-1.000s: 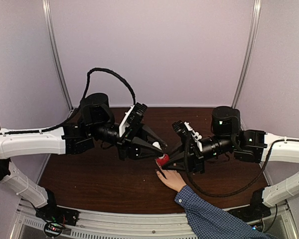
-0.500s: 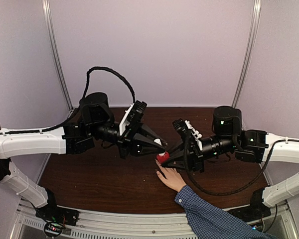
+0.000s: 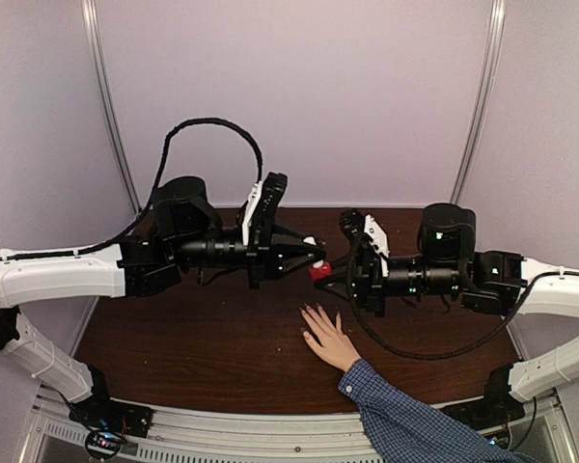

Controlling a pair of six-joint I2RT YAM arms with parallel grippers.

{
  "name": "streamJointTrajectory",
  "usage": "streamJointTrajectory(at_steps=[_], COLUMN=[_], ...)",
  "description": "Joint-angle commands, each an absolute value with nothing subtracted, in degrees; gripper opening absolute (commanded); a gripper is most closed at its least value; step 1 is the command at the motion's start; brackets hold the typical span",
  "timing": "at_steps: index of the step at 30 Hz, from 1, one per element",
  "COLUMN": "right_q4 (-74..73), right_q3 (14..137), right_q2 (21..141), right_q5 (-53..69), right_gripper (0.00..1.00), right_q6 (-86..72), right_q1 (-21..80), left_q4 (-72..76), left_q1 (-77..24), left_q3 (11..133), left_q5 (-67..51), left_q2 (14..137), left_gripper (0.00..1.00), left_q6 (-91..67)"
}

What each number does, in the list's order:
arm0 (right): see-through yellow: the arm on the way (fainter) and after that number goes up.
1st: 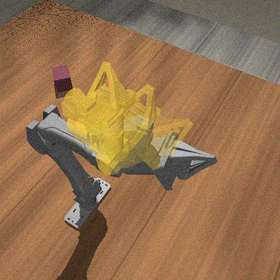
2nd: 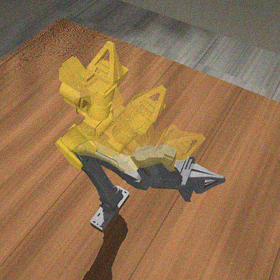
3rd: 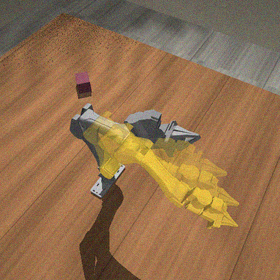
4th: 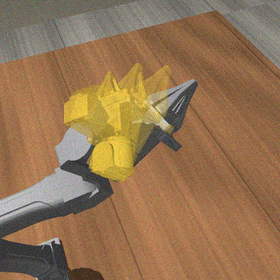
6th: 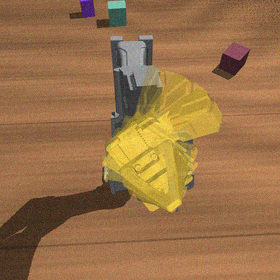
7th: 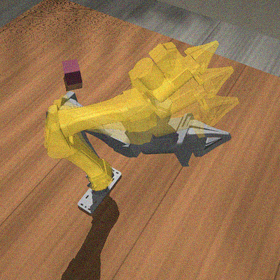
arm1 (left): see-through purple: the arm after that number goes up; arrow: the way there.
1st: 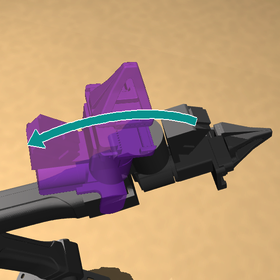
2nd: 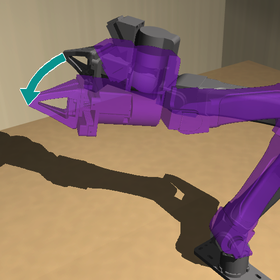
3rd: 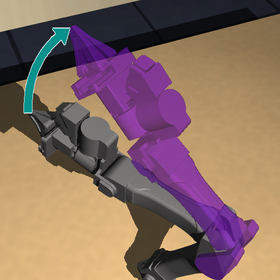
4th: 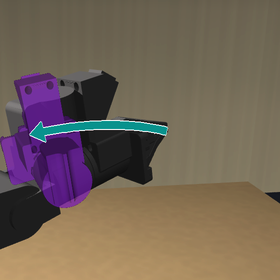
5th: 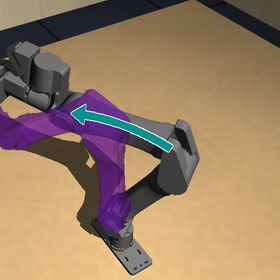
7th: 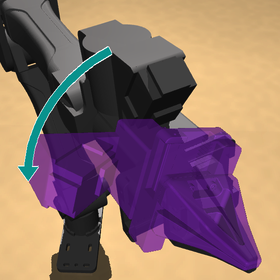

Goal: Paint the nails
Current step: Unscrew the cap of the nail polish bottle.

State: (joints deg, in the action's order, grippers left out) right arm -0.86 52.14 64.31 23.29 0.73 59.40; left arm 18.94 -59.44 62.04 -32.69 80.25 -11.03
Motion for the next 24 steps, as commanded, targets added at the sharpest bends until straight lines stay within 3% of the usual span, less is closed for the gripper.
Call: streamJointTrajectory(at_steps=[1,7,17,20,24], right_q4=[0.48,-1.08,-1.46,-2.07,-4.06], right_q3=[53.93,55.74,58.01,57.8,56.95], right_q2=[65.08,69.17,72.82,72.08,70.44], right_q5=[6.43,-5.21,-11.19,-8.56,-1.8], right_gripper=[0.0,0.0,0.0,0.0,0.0], right_q6=[-1.97,-3.14,-1.47,-0.75,1.8], right_q1=[58.79,58.8,58.71,58.48,57.13], left_q4=[18.79,18.82,19.49,17.94,12.47], left_q1=[-59.99,-60.03,-60.21,-59.57,-56.59], left_q3=[62.57,63.45,63.63,63.17,63.4], left_q5=[-20.57,-7.4,2.78,1.26,-9.72], left_q2=[81.01,84.3,86.31,84.51,80.29], left_gripper=[0.0,0.0,0.0,0.2,0.46], left_q6=[-12.25,-16.98,-21.35,-21.04,-18.09])
